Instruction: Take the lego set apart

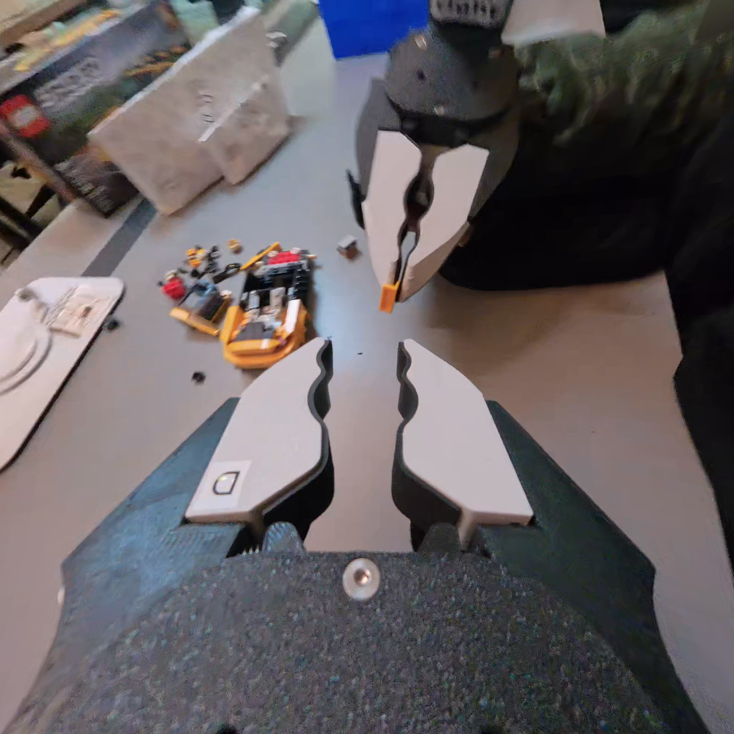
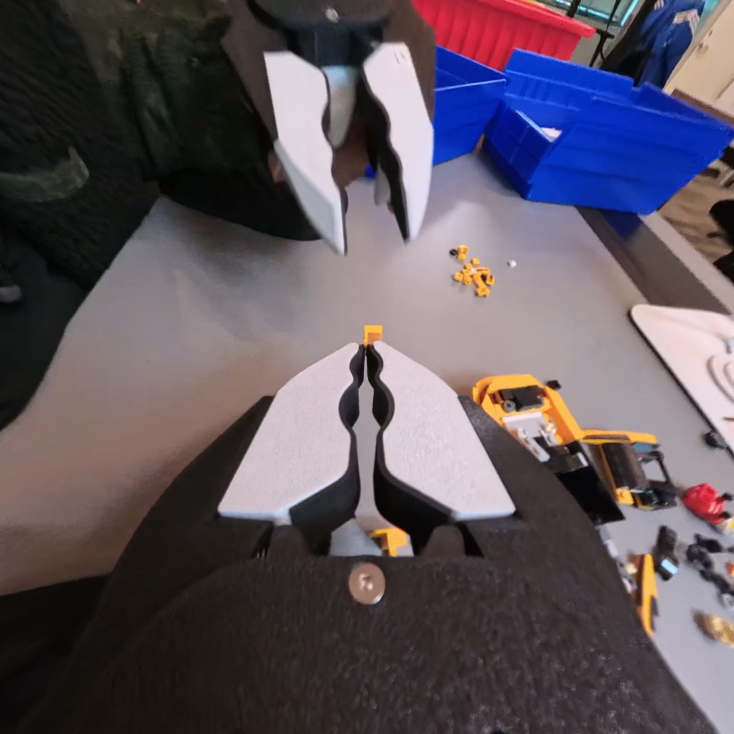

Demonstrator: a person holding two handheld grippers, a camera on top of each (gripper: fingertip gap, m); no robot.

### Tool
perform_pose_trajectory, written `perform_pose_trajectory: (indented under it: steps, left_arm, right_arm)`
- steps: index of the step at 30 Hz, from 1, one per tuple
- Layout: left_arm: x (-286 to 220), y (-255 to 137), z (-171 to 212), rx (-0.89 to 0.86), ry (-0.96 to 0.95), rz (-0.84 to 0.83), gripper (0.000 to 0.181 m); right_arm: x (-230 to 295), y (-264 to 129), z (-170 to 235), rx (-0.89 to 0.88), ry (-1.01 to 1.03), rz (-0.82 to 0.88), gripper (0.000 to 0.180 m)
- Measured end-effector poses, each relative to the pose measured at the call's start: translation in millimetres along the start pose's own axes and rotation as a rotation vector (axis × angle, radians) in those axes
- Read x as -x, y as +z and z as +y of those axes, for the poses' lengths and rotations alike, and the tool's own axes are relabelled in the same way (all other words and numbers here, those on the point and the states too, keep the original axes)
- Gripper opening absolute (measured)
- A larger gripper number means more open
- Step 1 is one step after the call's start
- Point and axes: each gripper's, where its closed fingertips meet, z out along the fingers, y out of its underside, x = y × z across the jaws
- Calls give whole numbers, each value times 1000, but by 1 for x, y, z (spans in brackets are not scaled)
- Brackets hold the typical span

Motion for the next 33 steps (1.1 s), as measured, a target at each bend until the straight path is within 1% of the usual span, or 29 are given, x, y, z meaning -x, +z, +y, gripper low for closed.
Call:
perform_pose_trajectory:
  steps: [3,5,7,10,13,15,17,19,21,22,23,25,27,28,29,31,33]
  left_arm:
    - [-17,26,-2,25,77,77,30]
    - [-21,32,-4,20,107,80,20]
    - [-25,32,-2,23,130,84,8]
    - [-27,28,-1,14,117,81,8]
    - [-15,15,3,27,147,-16,8]
    - [2,-4,5,22,118,-112,8]
    - [33,-40,11,33,88,-306,8]
    - [69,-99,19,59,52,-581,8]
    - [101,-174,40,139,-19,-874,8]
    - [110,-208,58,201,-91,-968,8]
    - [114,-234,80,253,-184,-1017,8]
    - [116,-265,124,326,-396,-1042,8]
    - [112,-274,156,358,-538,-1009,8]
    - [110,-274,168,370,-585,-1000,13]
    - [109,-273,177,388,-621,-989,21]
    - [108,-269,189,411,-665,-975,44]
    - [111,-266,188,393,-659,-981,56]
  right_arm:
    - [9,5,-3,14,-74,-4,1]
    - [13,6,-3,19,-88,-14,1]
    - [15,7,-3,18,-94,-22,1]
    - [18,8,-6,-1,-97,-34,1]
    - [9,7,-2,21,-103,23,1]
    - [-2,2,-1,16,-80,67,1]
    - [-14,-3,1,19,-47,117,4]
    - [-27,-8,6,31,-15,172,6]
    - [-41,-14,14,69,5,230,8]
    - [-46,-19,19,100,4,244,10]
    - [-49,-24,25,130,8,239,11]
    - [-51,-35,41,217,58,195,16]
    - [-53,-46,52,270,96,181,16]
    - [-50,-50,57,290,122,156,16]
    - [-48,-53,62,314,147,138,17]
    - [-42,-57,72,365,180,105,20]
    - [-33,-55,80,414,206,55,22]
